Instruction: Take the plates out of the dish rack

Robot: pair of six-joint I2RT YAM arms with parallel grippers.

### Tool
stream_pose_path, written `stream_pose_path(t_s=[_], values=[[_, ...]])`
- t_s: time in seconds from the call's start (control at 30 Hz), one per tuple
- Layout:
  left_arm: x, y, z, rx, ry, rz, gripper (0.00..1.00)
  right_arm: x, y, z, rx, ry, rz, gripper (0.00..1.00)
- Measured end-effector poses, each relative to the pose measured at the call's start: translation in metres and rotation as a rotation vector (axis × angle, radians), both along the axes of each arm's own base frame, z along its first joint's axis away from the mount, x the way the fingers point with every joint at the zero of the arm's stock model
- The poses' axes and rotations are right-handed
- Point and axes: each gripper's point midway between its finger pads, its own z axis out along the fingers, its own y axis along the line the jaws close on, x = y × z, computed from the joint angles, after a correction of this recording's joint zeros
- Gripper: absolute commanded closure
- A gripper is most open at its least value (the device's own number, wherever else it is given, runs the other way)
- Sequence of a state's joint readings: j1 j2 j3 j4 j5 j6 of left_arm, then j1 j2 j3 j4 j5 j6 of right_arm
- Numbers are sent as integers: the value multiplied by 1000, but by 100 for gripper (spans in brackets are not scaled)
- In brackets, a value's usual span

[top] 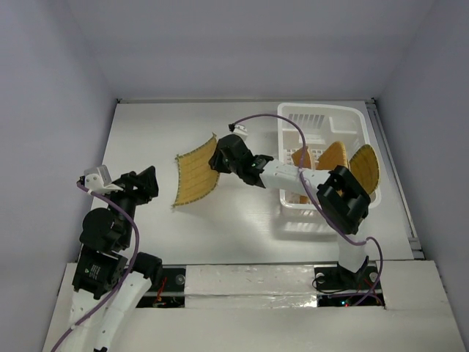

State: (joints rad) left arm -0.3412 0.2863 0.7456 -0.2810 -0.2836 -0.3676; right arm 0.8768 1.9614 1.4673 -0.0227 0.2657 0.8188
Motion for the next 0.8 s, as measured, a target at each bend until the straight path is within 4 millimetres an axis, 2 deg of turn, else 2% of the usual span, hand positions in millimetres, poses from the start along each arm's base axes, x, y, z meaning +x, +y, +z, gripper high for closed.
stream_pose_path(t_s=[0.03,0.17,0.23,0.4,0.47,0.5,0.67,0.8], values=[[0,0,0,0,0,-1,42,-1,-3,-5,-17,4,-6,61],[0,-1,0,0,0,-5,42,-5,-20,-43,-130,63,-31,60],[0,-2,0,0,1,-11,42,-6,-22,-59,-150,90,-41,60],[0,-4,0,1,1,-18,42,-4,-22,-62,-146,94,-55,59],[-1,-5,0,0,1,-23,42,-4,-23,-62,-153,90,-58,48],[-1,-5,0,0,1,-25,42,-3,-26,-64,-180,86,-63,47],[-1,-6,0,0,1,-30,42,-10,-54,-108,-376,134,-77,45],[-1,-7,0,0,1,-36,42,-8,-61,-109,-423,122,-81,45]])
